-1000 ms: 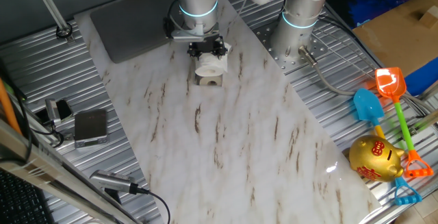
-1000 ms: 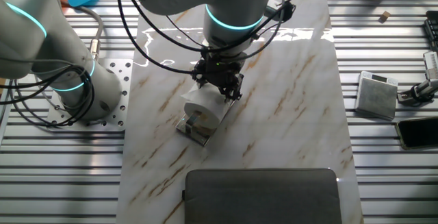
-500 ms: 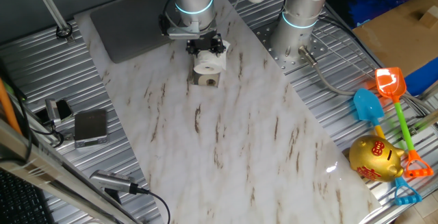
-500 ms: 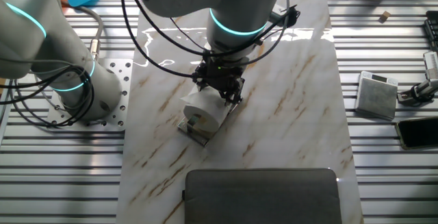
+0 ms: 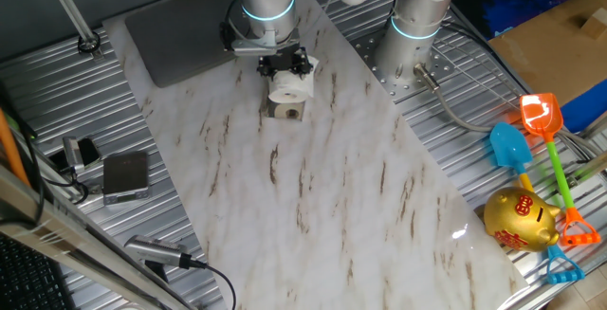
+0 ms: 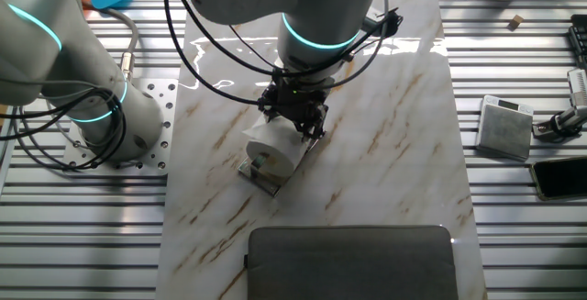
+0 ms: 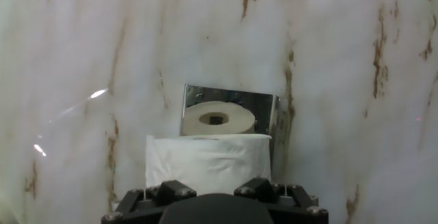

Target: Take the roll of paper down from the shelf

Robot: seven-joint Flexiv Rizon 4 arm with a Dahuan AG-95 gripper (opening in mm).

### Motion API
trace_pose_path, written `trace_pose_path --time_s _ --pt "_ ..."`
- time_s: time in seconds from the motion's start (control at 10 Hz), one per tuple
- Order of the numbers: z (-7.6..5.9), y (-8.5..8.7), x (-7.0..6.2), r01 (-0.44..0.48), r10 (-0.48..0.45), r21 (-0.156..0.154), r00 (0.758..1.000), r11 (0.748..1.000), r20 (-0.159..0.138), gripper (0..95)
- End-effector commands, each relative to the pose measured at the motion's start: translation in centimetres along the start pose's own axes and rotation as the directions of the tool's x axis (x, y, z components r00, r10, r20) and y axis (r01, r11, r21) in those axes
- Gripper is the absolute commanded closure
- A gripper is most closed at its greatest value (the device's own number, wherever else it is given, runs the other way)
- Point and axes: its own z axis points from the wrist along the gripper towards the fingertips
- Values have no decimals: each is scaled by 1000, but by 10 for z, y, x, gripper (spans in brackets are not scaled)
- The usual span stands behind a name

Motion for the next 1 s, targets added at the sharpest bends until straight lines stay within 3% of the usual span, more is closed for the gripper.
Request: trace_pose_path --time_s 0.1,1.0 --pt "-1 1 1 -5 5 0 1000 1000 -2 0" --pt "-6 1 2 -11 11 -4 1000 1000 11 0"
